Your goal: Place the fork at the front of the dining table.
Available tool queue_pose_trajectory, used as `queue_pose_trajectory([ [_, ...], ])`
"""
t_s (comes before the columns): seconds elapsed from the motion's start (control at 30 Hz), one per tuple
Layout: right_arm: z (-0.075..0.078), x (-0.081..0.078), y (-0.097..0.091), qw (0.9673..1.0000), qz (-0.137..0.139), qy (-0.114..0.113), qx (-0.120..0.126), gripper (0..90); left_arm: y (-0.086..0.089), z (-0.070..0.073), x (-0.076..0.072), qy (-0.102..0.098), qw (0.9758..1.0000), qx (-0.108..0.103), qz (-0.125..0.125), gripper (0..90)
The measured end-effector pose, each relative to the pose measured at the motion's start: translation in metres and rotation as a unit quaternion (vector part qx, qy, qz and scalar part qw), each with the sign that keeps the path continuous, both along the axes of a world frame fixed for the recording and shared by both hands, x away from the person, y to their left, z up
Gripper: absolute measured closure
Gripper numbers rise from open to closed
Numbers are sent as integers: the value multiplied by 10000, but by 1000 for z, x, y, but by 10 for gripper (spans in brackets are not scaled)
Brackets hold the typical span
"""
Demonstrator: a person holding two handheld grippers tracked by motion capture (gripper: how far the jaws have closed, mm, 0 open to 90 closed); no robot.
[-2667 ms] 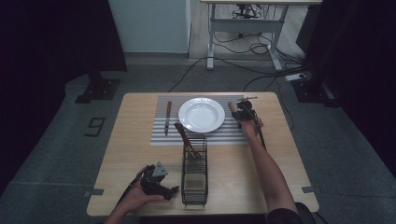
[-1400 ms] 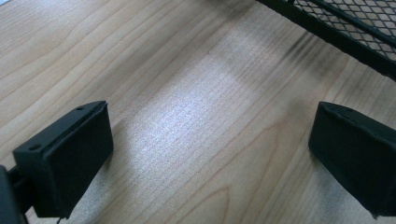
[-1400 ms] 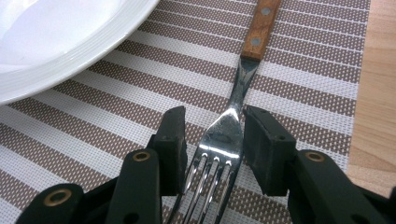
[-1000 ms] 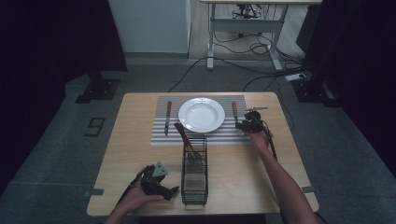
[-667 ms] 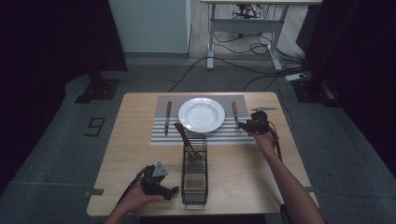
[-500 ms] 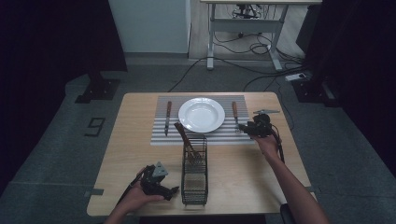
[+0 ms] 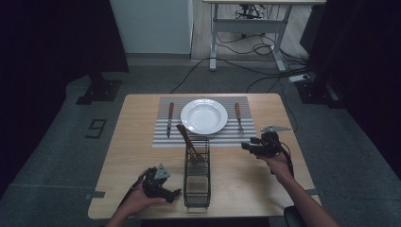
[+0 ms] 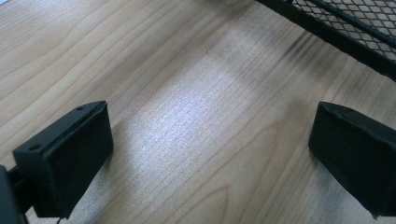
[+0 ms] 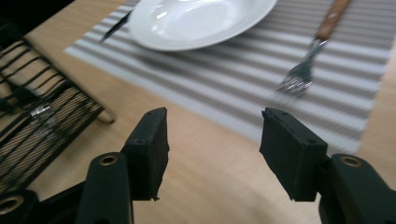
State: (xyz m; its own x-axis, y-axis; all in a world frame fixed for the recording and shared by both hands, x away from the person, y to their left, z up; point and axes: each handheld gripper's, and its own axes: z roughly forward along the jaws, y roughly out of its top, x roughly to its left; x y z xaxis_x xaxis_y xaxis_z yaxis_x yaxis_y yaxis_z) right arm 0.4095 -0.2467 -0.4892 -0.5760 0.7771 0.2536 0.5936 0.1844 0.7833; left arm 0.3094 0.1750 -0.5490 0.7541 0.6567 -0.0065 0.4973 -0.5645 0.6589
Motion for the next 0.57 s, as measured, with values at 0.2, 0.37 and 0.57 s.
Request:
queue_pose_trajectory([
  [0.2, -3, -23, 8, 9996, 250, -54, -86, 394, 0, 0, 0, -1, 10000, 0, 0, 0],
  [0.37, -4, -26, 12, 9995, 278, -109, -137, 389, 0, 0, 0, -1, 10000, 1, -1, 0],
  [0.57, -2, -27, 9, 9997, 157, -168, -28, 385, 0, 0, 0, 0, 10000, 0, -1, 0],
])
